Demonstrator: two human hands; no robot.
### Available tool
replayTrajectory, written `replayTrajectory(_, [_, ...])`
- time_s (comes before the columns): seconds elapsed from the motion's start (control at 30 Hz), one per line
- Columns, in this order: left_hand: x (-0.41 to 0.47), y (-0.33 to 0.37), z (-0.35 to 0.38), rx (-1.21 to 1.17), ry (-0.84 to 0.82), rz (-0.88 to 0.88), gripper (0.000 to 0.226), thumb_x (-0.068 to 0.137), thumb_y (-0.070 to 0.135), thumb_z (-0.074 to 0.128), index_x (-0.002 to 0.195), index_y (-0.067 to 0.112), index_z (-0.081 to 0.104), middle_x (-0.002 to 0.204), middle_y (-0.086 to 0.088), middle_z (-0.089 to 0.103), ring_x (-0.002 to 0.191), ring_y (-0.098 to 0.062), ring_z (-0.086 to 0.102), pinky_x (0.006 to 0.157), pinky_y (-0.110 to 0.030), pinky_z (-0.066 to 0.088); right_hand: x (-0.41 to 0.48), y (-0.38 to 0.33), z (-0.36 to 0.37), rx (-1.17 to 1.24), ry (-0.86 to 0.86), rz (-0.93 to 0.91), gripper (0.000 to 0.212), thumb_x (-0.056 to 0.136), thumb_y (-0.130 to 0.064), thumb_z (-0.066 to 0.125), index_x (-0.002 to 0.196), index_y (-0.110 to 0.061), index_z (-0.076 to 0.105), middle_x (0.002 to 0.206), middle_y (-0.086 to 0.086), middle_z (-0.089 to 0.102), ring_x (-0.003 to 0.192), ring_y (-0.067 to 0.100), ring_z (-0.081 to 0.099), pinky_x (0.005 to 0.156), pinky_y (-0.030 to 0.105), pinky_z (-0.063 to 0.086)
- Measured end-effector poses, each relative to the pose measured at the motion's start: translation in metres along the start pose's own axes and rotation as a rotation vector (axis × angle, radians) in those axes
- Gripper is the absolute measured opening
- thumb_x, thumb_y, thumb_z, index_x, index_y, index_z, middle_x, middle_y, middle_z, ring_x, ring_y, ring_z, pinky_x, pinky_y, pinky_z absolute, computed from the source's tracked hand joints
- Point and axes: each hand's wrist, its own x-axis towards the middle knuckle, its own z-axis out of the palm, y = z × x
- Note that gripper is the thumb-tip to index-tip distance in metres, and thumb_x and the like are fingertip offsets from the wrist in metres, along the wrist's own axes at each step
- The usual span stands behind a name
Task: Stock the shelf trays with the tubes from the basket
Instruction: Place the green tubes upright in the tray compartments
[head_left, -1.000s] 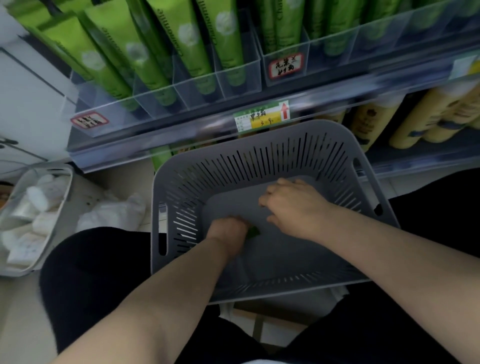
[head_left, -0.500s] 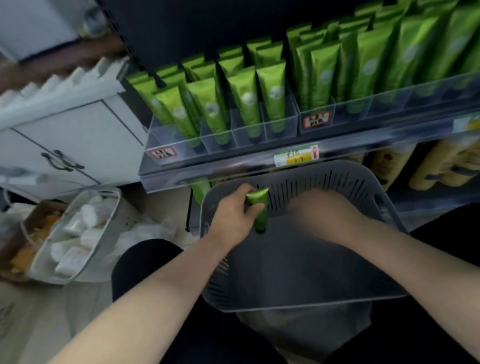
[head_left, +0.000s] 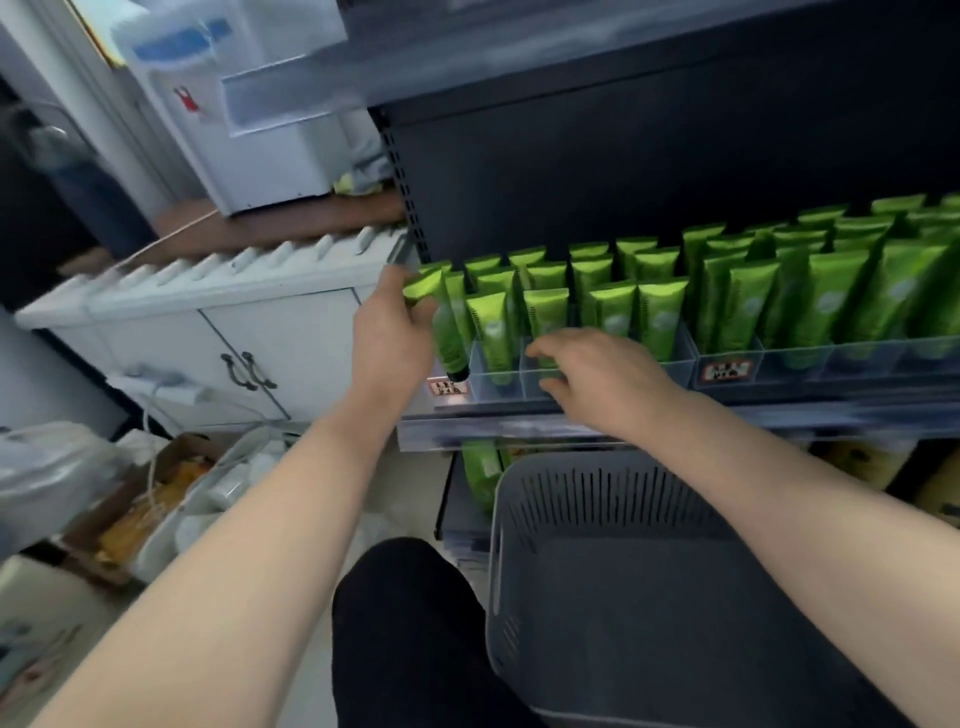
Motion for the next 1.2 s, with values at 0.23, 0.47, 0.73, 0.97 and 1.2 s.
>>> replayTrajectory(0.23, [0.030,-0.004,0.021,0.079,-0.040,-0.050,0.027,0.095,0.010,0.047,0.122,0.011,0.049,0.095,-0.011,0.059,0.081,-0.025,0.050,0.069,-0.031,0.036,0.009,0.009,0.002,-0.052,-0.045,0.016,0.034,0.094,-0.028,0.055,0.127,-0.025,0.054,0.127,0.000,0.058,0.109,0.020,0.056,0.080,0.038,0.052])
replayTrajectory(0.47, [0.037,-0.026,0.036,0.188,-0.177,-0.194,0.038,0.095,0.007,0.045,0.133,0.011,0.045,0.119,-0.016,0.060,0.105,-0.034,0.057,0.080,-0.038,0.046,0.010,0.017,0.003,-0.060,-0.061,0.037,0.033,0.094,-0.029,0.055,0.127,-0.026,0.054,0.125,-0.002,0.058,0.106,0.019,0.057,0.081,0.037,0.052])
replayTrajectory(0.73, [0.033,-0.022,0.026,0.174,-0.111,-0.104,0.037,0.089,0.020,0.059,0.123,0.010,0.049,0.124,-0.008,0.058,0.112,-0.029,0.055,0.090,-0.040,0.047,0.007,0.020,-0.009,-0.078,-0.053,0.068,0.032,0.095,-0.028,0.054,0.127,-0.026,0.054,0.123,-0.002,0.058,0.106,0.019,0.057,0.075,0.031,0.047])
replayTrajectory(0.97, [0.029,-0.003,0.018,0.228,-0.114,-0.012,0.038,0.088,0.017,0.061,0.124,0.008,0.051,0.123,-0.011,0.058,0.114,-0.030,0.053,0.091,-0.039,0.044,-0.009,0.017,-0.027,-0.084,-0.042,0.076,0.033,0.095,-0.029,0.054,0.128,-0.028,0.053,0.129,-0.002,0.056,0.112,0.018,0.056,0.086,0.036,0.051])
replayTrajectory(1.2, [0.036,-0.009,-0.008,0.284,-0.088,-0.099,0.030,0.087,0.015,0.060,0.115,0.006,0.057,0.119,-0.013,0.060,0.111,-0.033,0.054,0.085,-0.040,0.048,0.011,-0.005,-0.034,-0.071,-0.010,0.032,0.031,0.094,-0.027,0.054,0.126,-0.029,0.056,0.130,-0.003,0.057,0.111,0.017,0.057,0.084,0.034,0.051])
